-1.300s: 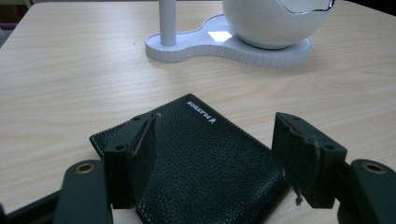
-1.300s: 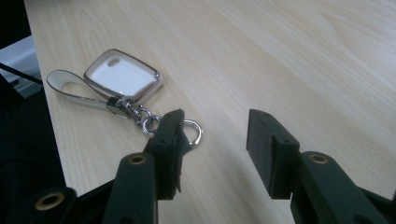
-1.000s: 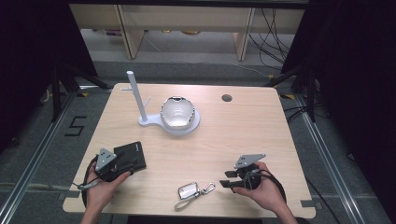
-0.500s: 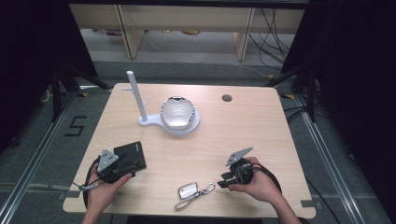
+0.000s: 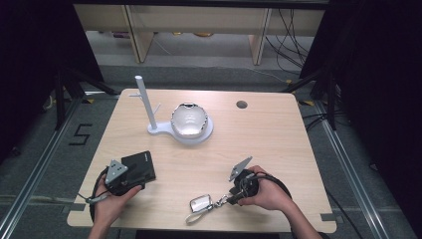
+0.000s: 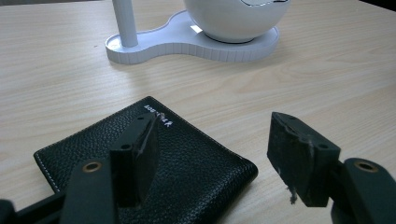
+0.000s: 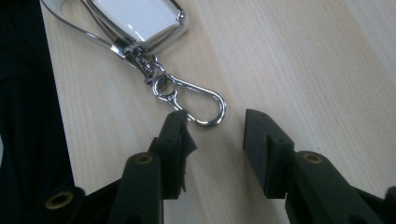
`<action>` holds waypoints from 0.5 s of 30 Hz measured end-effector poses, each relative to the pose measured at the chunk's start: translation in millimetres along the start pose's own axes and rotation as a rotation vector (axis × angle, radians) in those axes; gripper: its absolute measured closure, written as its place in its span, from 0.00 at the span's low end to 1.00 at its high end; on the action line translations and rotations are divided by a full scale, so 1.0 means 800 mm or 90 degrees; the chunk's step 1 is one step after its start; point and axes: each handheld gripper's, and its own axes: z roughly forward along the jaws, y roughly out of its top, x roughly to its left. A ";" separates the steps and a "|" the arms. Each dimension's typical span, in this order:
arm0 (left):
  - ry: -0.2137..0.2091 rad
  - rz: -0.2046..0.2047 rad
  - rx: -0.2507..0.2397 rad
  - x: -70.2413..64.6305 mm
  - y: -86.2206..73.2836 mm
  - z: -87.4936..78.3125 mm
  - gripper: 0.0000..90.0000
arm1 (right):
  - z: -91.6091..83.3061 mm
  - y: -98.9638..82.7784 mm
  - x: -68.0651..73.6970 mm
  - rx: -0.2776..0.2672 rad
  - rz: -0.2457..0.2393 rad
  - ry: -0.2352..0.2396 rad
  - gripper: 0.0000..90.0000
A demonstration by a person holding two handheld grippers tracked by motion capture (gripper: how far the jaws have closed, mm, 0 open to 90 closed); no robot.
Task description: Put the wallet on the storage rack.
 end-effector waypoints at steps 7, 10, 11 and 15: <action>0.002 0.004 0.005 -0.001 0.001 0.000 0.37 | 0.004 0.008 -0.002 0.011 -0.016 -0.002 0.64; -0.001 0.002 0.001 0.000 0.001 0.000 0.37 | 0.004 0.009 -0.001 0.012 -0.019 0.005 0.64; 0.000 0.002 0.002 0.000 0.001 0.000 0.37 | 0.005 0.010 0.000 0.013 -0.015 -0.003 0.64; 0.008 0.014 0.007 0.002 0.006 0.001 0.38 | 0.002 0.010 0.001 0.006 -0.016 0.000 0.63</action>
